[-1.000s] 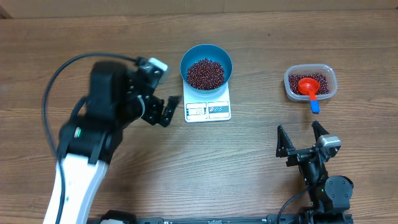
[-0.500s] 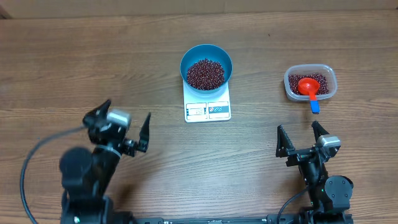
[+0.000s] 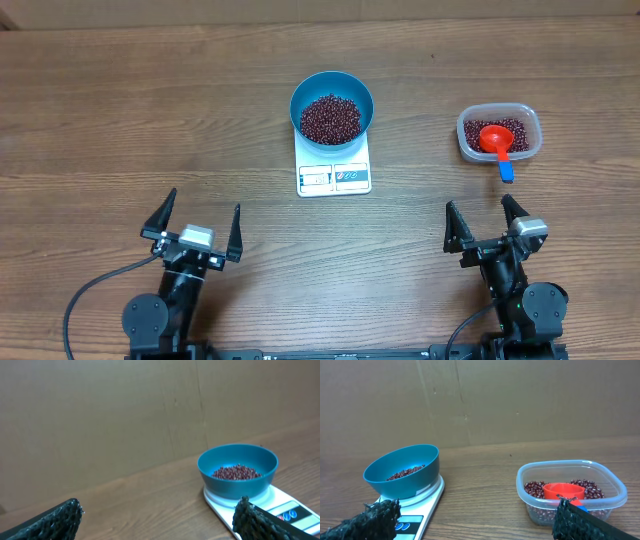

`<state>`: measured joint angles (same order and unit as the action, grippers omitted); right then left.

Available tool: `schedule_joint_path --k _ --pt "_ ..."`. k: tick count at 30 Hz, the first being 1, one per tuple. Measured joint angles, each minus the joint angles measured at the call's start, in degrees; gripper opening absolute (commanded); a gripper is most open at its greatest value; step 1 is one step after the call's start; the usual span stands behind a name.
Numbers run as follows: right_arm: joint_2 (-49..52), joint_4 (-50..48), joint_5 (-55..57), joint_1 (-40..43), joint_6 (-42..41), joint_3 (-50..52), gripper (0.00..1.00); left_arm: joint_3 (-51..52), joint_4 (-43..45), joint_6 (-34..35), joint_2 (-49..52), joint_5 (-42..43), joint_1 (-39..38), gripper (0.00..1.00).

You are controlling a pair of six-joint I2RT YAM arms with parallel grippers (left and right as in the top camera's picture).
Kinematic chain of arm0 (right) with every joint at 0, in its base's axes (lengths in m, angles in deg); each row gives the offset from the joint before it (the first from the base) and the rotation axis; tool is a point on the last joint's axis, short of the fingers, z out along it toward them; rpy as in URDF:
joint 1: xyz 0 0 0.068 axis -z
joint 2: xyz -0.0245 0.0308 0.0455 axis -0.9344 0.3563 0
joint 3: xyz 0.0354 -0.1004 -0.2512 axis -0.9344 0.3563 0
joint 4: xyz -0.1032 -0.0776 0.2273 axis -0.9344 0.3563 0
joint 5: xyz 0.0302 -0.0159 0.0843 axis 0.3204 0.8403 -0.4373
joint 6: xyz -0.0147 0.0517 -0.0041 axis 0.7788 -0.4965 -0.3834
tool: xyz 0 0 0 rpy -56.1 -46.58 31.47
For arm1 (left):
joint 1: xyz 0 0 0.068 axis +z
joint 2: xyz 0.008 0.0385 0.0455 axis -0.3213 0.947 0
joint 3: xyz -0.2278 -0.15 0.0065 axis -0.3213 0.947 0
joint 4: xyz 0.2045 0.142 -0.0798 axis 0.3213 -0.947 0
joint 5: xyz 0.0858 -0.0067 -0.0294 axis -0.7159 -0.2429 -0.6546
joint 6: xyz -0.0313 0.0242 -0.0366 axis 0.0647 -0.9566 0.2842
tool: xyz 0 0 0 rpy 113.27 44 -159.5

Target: Scoop item into bowl and weigh 150g on scale

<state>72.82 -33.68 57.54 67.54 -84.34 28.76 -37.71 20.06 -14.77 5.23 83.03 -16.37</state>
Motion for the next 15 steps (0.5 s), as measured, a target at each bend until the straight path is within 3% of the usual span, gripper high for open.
schedule_joint_path --k 8,15 --pt "0.0 0.0 0.0 0.0 0.0 0.0 1.0 5.6 -0.1 0.0 -5.6 -2.2 0.0 1.0" --pt "0.0 0.1 0.0 0.0 0.0 0.0 1.0 6.3 -7.0 0.5 -5.8 -5.6 0.0 1.0"
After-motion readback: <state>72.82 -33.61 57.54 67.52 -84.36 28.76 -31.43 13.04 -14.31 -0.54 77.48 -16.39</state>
